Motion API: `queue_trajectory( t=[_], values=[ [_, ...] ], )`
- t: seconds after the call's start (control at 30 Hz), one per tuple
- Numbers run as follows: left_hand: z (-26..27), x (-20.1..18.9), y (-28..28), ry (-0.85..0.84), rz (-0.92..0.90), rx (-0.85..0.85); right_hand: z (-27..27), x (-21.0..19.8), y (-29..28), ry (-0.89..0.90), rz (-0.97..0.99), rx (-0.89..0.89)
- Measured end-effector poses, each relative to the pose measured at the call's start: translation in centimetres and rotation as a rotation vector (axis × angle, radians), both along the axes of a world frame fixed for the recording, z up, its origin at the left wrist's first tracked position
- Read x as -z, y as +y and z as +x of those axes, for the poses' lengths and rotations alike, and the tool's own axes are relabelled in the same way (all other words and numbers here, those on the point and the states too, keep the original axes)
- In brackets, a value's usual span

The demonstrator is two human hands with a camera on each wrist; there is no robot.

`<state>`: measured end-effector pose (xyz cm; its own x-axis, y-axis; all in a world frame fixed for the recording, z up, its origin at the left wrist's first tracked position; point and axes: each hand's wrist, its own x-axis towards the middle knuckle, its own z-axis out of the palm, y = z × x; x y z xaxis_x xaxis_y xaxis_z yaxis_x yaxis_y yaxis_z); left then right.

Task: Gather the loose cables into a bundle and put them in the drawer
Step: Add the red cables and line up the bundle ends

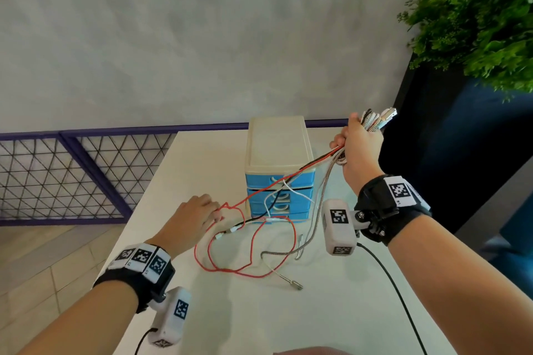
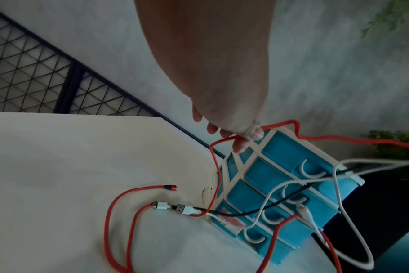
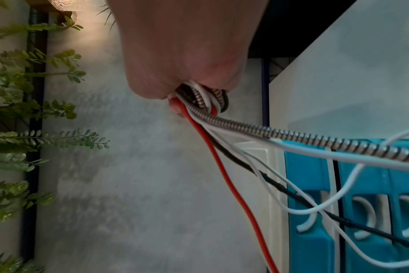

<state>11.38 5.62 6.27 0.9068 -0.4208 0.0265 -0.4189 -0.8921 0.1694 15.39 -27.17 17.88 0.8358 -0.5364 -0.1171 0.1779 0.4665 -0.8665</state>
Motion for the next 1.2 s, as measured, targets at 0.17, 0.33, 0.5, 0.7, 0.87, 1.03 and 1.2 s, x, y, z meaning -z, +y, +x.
queue_trajectory(
  t=[0.17,0.33,0.5,0.7,0.87,1.03,1.2],
  values=[
    [0.1,0.3,1.4,0.075,-0.215,-0.038,-0.1,0.0,-1.0,0.019,-0.022,0.028],
    [-0.3,0.7,1.6,0.060,-0.192,-0.020,0.0,0.1,-0.8,0.014,-0.005,0.022],
    [-1.7,0.8,2.1,0.029,-0.063,-0.106,0.1,-0.5,-1.1,-0.008,0.042,0.024],
    [-1.2,1.6,0.4,0.238,-0.024,-0.181,0.2,-0.7,0.6,-0.038,0.090,-0.050],
    [0.2,-1.0,-3.7,0.358,0.077,-0.162,-0.7,-0.2,3.2,-0.095,-0.068,-0.220],
    [-1.3,-9.6,-11.0,-0.056,-0.299,-0.012,-1.9,0.2,5.5,-0.135,-0.173,-0.414],
    [-2.7,-10.5,-13.9,0.268,-0.531,0.120,-2.5,0.0,6.7,-0.172,-0.096,-0.444]
  ],
)
